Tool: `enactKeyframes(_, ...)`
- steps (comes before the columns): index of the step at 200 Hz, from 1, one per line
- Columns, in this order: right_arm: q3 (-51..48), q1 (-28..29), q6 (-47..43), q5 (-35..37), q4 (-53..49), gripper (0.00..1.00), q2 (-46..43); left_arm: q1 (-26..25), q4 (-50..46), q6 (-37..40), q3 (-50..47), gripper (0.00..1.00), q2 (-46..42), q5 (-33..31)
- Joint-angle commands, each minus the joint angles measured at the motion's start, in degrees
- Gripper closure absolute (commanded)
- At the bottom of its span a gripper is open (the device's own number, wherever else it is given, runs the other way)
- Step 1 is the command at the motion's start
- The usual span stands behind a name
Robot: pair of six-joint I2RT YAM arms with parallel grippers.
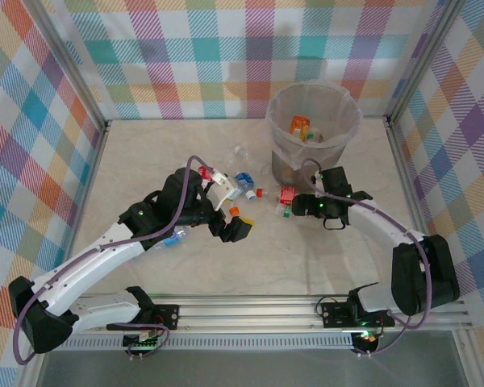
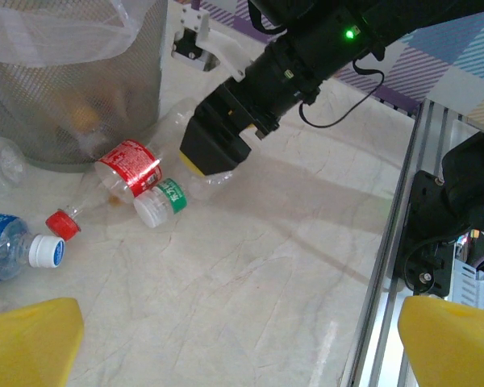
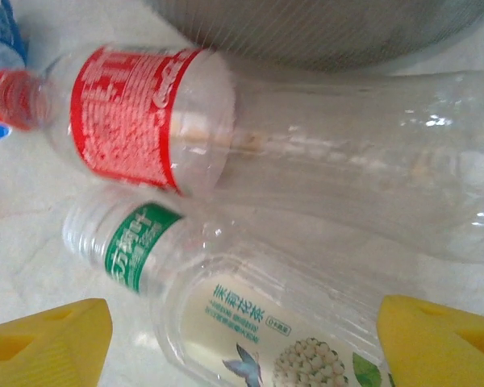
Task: Put the plastic bottles in the bin
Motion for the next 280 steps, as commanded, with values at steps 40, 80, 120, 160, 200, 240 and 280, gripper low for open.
enactKeyframes(40,1.46,12.14,7.82,1.33,-15.50,0.15,-6.18,-0.65,1.12,0.48,-0.46,0.00,-0.51,0.38)
enactKeyframes(80,3.52,13.91,4.12,2.80,-20.10,0.15,-8.66,-0.61,1.12,0.67,-0.47,0.00,-0.78,0.51)
enactKeyframes(120,6.39,13.88,3.21,7.89,-21.79,0.16,-2.45,-0.57,0.99,0.67,-0.61,0.00,-0.97,0.64)
enactKeyframes(160,9.74,13.87,-1.59,7.82,-22.82,0.15,3.72,-0.64,0.98,1.10,-0.69,0.00,-0.71,1.69)
enactKeyframes(200,10.09,13.84,-2.62,8.47,-19.90,0.14,8.18,-0.59,0.78,1.45,-0.79,0.00,-0.79,1.52)
enactKeyframes(240,9.84,13.91,-3.51,8.78,-18.00,0.18,11.45,-0.63,0.55,1.59,-0.79,0.00,-0.73,1.22)
enactKeyframes(280,10.92,14.15,-3.92,8.72,-17.72,0.27,12.79,-0.54,0.46,1.72,-0.62,0.00,-0.26,1.14)
